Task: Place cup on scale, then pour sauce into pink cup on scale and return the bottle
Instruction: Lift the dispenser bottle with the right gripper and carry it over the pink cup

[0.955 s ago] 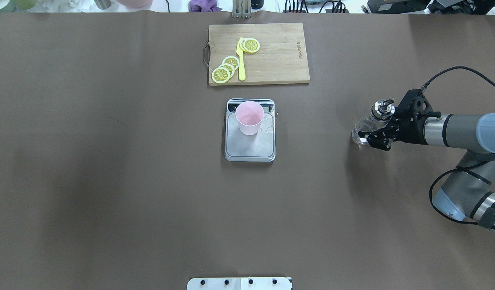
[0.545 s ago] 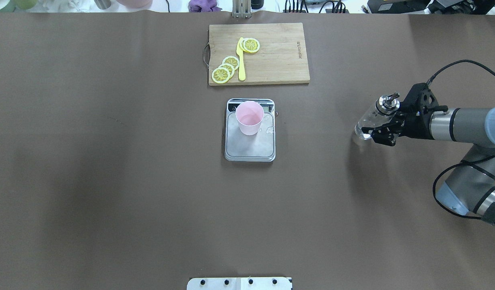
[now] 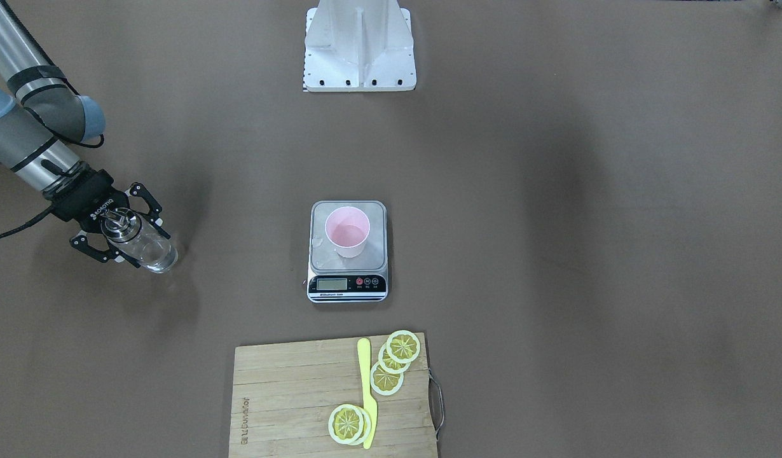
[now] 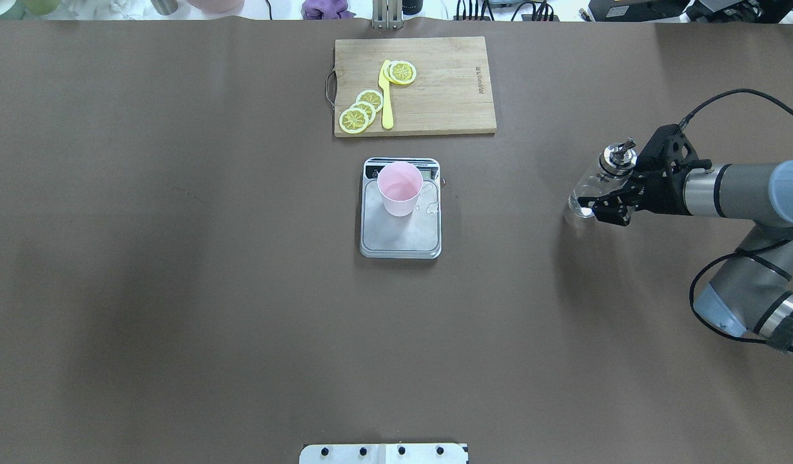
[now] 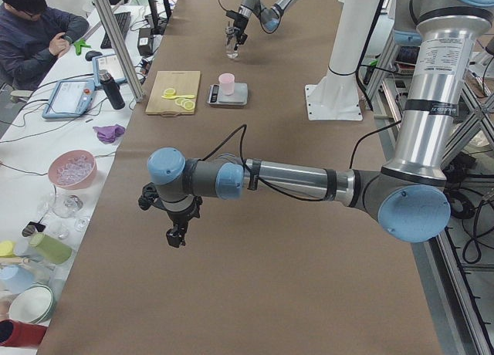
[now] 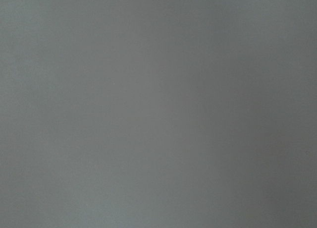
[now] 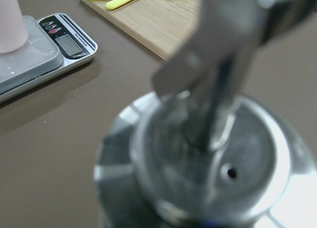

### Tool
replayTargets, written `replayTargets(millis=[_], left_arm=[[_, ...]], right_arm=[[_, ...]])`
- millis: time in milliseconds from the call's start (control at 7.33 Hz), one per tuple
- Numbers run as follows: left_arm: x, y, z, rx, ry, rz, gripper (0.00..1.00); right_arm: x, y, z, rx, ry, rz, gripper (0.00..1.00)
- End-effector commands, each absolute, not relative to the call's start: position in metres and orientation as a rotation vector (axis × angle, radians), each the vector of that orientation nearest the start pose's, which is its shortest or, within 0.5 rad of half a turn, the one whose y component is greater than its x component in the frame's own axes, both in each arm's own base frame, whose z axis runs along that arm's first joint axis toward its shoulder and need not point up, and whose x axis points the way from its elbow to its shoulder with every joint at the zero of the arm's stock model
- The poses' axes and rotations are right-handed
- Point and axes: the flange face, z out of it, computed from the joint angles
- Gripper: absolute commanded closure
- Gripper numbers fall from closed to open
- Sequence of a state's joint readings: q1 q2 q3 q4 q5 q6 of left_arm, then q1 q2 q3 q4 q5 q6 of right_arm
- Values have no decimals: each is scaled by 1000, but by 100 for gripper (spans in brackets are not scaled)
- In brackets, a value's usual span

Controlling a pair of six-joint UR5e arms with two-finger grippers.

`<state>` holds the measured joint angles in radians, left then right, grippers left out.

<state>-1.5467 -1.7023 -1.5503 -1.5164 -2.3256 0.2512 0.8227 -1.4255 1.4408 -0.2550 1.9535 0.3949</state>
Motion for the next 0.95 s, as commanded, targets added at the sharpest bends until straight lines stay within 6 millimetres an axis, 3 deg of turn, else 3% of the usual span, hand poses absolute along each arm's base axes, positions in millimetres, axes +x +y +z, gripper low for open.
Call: replayTargets(millis=[0, 136, 545, 818], left_arm=[[-53, -532, 606, 144, 747, 283, 1], [-52, -529, 606, 142, 746, 284, 1], [-51, -529, 609, 137, 747, 284, 1], [-51, -529, 610, 134, 747, 281, 1]], right_arm=[[-329, -507, 475, 879, -985, -558, 100], [-333, -519, 459, 849, -975, -557, 100], [-337, -524, 428, 821, -934, -587, 100], [-339, -517, 403, 811, -910, -630, 100]])
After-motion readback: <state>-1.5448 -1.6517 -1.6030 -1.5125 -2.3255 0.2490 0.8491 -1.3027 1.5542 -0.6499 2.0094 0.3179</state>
